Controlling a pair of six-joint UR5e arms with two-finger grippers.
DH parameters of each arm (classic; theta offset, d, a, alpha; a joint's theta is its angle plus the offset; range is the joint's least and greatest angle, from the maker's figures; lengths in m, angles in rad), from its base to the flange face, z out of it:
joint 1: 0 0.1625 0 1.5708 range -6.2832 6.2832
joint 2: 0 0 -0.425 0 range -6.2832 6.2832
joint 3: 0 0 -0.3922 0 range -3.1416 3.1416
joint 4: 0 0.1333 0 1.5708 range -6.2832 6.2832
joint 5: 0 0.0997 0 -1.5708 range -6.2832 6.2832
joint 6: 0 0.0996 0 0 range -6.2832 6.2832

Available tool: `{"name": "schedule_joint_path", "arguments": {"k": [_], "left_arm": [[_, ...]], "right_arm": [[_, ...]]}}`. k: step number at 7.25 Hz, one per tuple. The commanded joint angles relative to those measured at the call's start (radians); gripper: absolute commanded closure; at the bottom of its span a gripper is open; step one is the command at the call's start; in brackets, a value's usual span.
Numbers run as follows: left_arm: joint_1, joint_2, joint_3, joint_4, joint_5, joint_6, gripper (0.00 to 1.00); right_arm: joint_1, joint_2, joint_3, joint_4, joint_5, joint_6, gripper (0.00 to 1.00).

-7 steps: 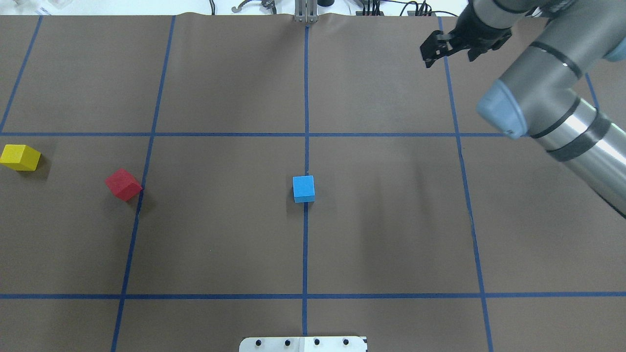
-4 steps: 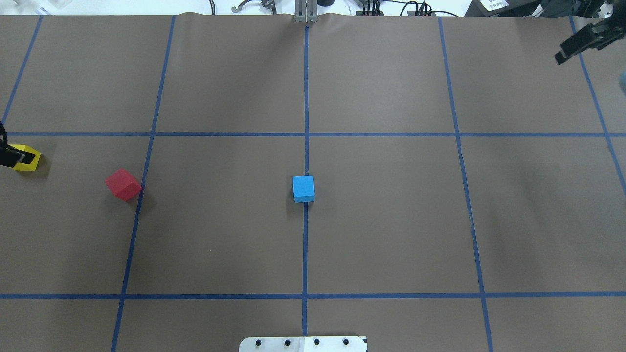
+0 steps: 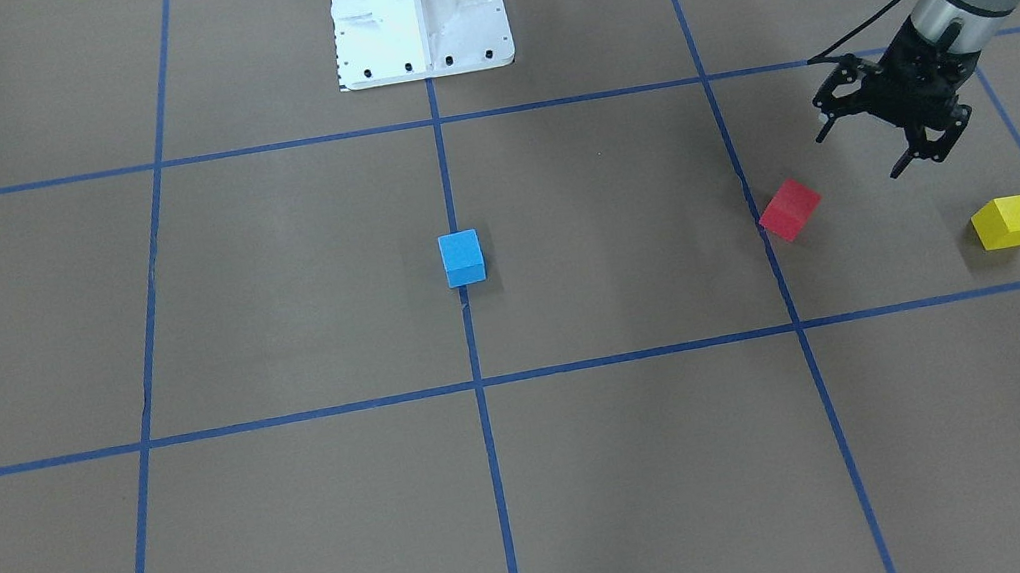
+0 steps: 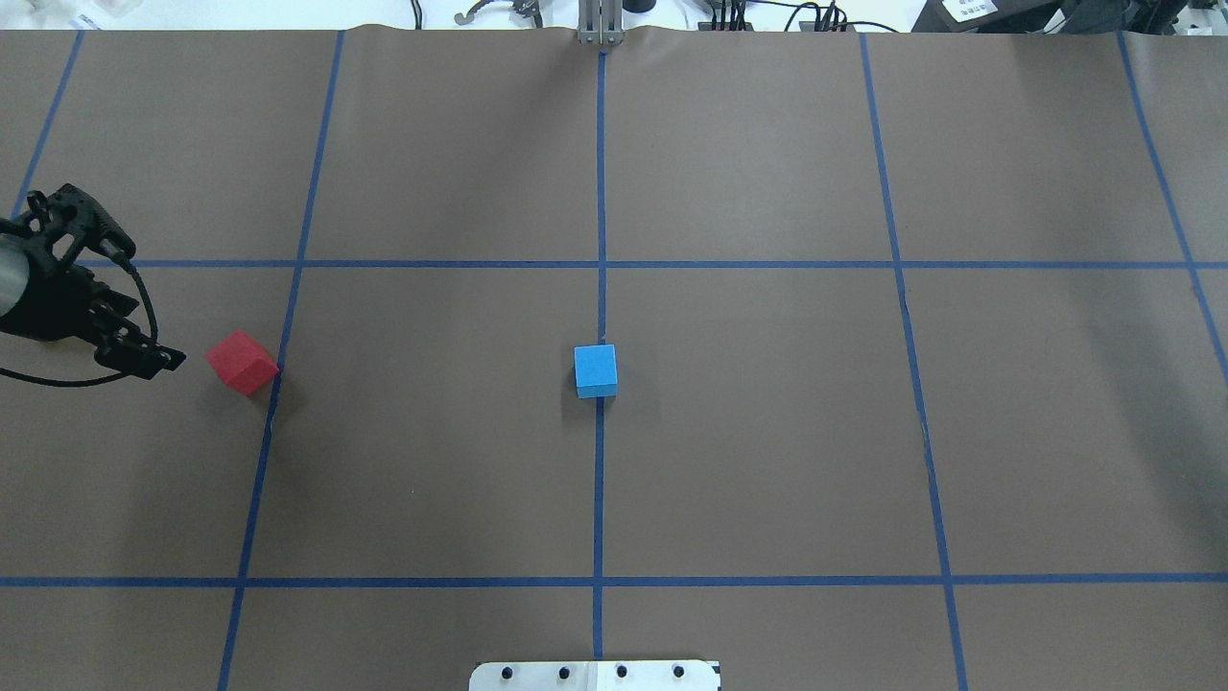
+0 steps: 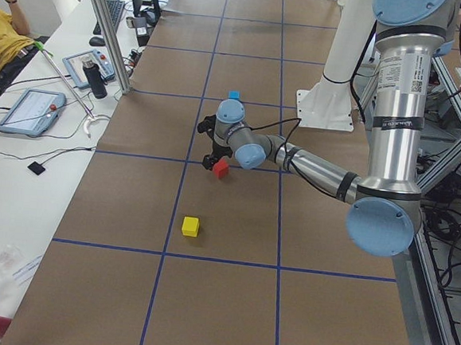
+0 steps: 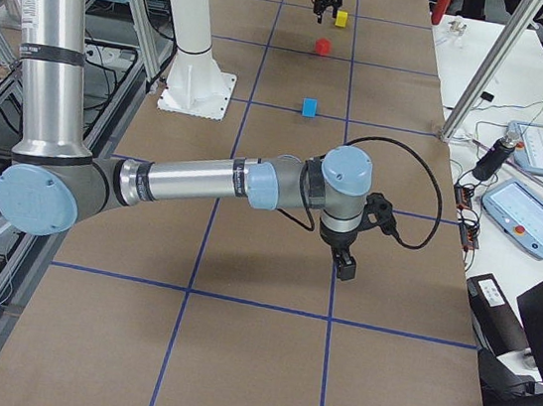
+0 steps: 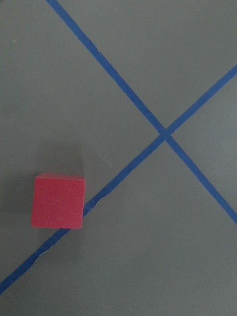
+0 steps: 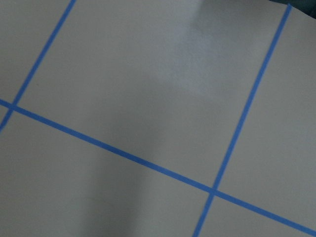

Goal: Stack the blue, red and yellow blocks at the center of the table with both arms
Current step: 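Lower the left gripper onto the red cube and grasp it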

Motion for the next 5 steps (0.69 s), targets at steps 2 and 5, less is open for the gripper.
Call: {"name": "schedule_joint_path", "arguments": {"k": [2, 5], "left_arm": [[0.087, -0.08, 0.067, -0.003, 0.071, -0.097, 0.0], [0.124, -0.107, 0.138, -0.004, 0.116, -0.11, 0.0]], "right_arm": [[0.017, -0.015, -0.002, -0.001, -0.001, -0.017, 0.01], [0.017, -0.013, -0.002, -0.001, -0.001, -0.017, 0.01]]}}
